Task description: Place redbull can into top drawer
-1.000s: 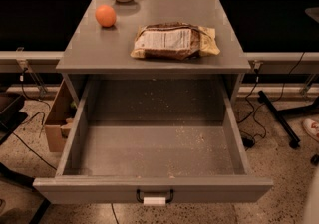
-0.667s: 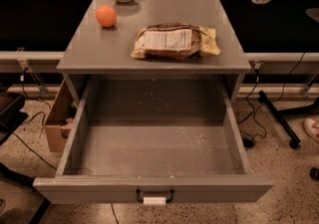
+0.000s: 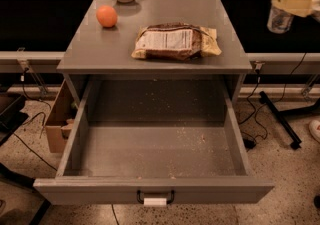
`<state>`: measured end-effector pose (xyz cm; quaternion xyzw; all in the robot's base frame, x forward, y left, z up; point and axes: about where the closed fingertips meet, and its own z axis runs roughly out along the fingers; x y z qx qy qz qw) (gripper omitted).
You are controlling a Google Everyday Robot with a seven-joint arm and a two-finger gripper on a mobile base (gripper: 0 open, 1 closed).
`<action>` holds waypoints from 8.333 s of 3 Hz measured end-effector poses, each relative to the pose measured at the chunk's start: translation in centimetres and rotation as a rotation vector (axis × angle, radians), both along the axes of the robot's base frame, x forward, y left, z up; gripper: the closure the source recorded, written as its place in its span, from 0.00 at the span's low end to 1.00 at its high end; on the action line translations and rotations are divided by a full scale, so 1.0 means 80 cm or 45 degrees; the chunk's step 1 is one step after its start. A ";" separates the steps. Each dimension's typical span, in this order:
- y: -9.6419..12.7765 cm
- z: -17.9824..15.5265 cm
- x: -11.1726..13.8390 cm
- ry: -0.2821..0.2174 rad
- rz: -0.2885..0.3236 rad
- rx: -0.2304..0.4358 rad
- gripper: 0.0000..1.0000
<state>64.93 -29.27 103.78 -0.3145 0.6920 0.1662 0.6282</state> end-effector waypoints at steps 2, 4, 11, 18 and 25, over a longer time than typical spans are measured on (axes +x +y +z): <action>0.024 -0.043 -0.037 -0.058 0.250 0.086 1.00; 0.056 -0.074 -0.031 -0.018 0.356 0.140 1.00; 0.331 -0.395 -0.149 0.203 0.768 0.065 1.00; 0.362 -0.418 -0.156 0.228 0.809 0.113 0.00; 0.206 -0.108 -0.298 0.429 0.669 -0.742 0.00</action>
Offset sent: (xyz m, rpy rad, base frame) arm -0.0393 0.0331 -0.0565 0.0925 -0.0388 0.3167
